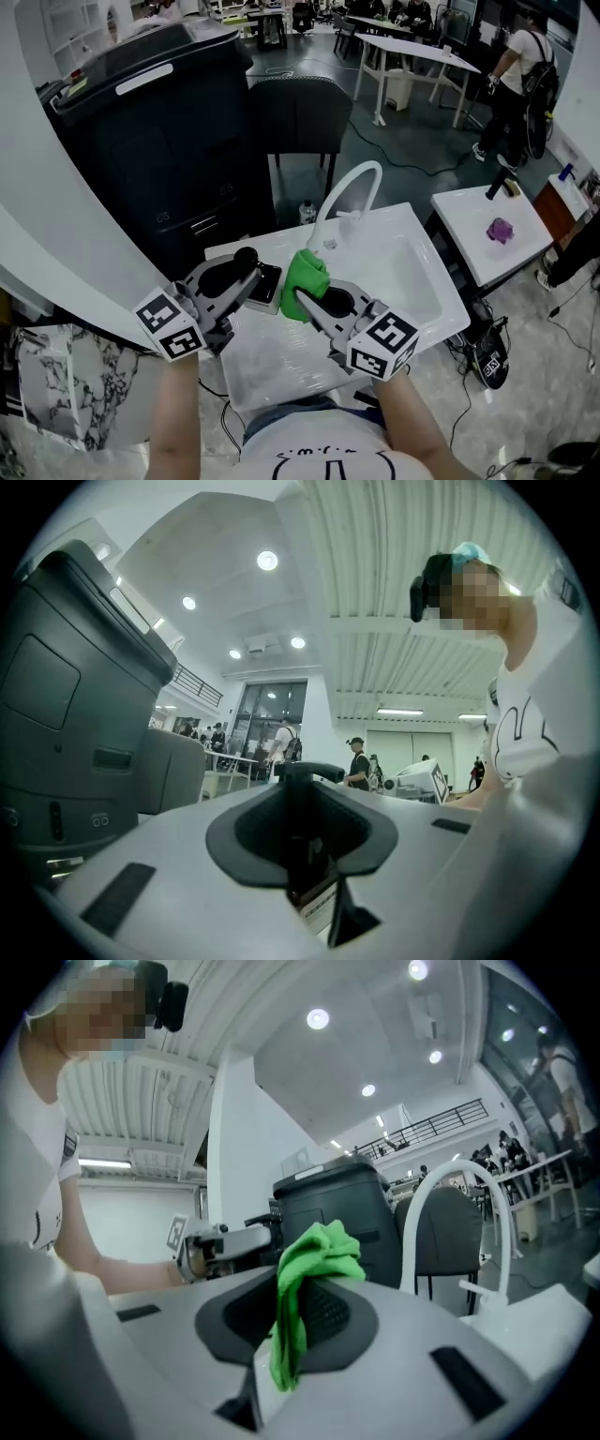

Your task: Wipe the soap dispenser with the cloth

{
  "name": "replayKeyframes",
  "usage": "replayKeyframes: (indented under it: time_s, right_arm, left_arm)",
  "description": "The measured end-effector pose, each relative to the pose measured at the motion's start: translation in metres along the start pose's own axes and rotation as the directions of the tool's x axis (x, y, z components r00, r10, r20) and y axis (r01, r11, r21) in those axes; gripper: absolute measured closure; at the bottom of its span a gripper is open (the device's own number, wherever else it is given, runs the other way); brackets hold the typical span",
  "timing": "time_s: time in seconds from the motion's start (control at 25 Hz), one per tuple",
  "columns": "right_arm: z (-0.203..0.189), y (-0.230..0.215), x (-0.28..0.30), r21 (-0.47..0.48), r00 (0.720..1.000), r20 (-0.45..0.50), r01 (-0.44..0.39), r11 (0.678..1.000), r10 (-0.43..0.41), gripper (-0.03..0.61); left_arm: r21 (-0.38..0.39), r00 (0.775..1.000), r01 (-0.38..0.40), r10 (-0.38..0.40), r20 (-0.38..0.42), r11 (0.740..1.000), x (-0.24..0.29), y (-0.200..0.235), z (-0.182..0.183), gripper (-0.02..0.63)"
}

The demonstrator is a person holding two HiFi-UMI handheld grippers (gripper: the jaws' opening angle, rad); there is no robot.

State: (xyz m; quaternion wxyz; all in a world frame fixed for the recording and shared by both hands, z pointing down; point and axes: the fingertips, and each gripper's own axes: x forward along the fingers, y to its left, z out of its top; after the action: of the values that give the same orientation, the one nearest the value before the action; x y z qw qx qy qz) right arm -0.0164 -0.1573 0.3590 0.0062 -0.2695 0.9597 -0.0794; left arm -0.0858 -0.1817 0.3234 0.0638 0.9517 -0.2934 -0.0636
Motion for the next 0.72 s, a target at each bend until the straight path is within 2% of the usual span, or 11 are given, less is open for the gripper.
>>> replayKeyframes:
  time_s: [0.08, 0.2, 0.36, 0.56, 0.72]
  right_arm:
    - [0.003, -0.001, 0.005, -0.007, 1.000, 0.007, -0.002, 1.000, 0.002, 0.529]
    - [-0.005, 0.000, 0.014, -0.027, 0.999, -0.035, -0.002, 1.000, 0.001, 0.528]
    - [-0.013, 0.001, 0.017, 0.017, 0.998, -0.053, -0.017, 1.000, 0.018, 0.529]
    - [-0.048, -0.002, 0.018, 0.031, 0.977, -0.212, -0.015, 0.999, 0.021, 0.529]
    - [-0.063, -0.007, 0.019, 0.038, 0.963, -0.271, 0.012, 0.999, -0.002, 0.529]
  left_arm:
    - [-0.009, 1.000, 0.008, -0.008, -0.001, 1.000, -0.001, -0.005, -0.005, 0.523]
    - [-0.021, 1.000, 0.018, -0.018, 0.012, 1.000, -0.002, -0.011, -0.009, 0.523]
    - [-0.037, 0.999, 0.009, -0.008, 0.041, 0.999, -0.005, -0.011, -0.011, 0.523]
    - [-0.032, 0.996, 0.005, -0.002, 0.089, 0.999, -0.012, -0.009, -0.002, 0.523]
    - [-0.017, 0.996, 0.010, -0.008, 0.089, 1.000, -0.011, -0.010, 0.000, 0.523]
